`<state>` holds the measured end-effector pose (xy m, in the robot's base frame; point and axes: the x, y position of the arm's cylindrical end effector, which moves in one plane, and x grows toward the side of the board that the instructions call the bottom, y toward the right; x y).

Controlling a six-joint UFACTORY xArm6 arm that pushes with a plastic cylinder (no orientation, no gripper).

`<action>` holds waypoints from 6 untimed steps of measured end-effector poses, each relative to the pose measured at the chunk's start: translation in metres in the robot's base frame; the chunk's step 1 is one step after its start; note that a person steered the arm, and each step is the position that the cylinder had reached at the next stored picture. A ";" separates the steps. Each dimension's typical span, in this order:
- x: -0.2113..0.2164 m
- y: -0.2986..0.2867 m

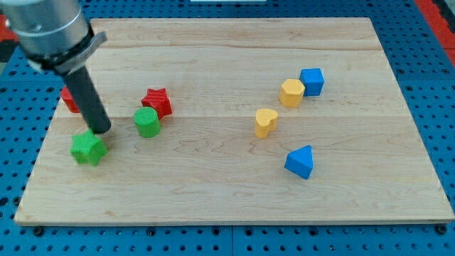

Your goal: Push red star along with green circle towards green star

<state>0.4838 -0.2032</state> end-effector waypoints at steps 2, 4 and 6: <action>-0.001 -0.014; -0.115 0.065; -0.106 0.132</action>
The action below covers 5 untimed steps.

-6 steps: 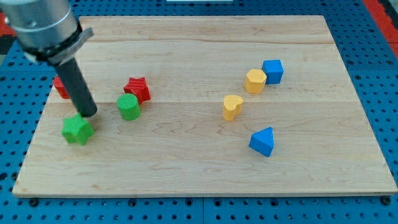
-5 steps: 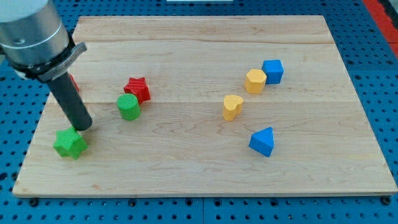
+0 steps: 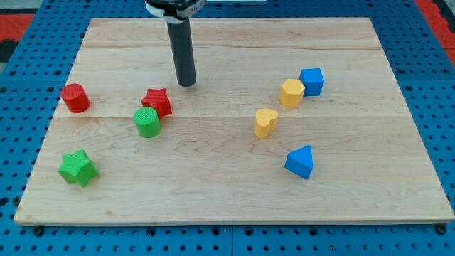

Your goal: Push red star along with green circle towards green star

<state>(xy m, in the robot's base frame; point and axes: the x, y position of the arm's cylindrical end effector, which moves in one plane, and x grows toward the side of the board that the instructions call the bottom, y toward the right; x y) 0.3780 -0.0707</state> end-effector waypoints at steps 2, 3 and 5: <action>0.021 -0.021; 0.013 -0.025; 0.065 -0.075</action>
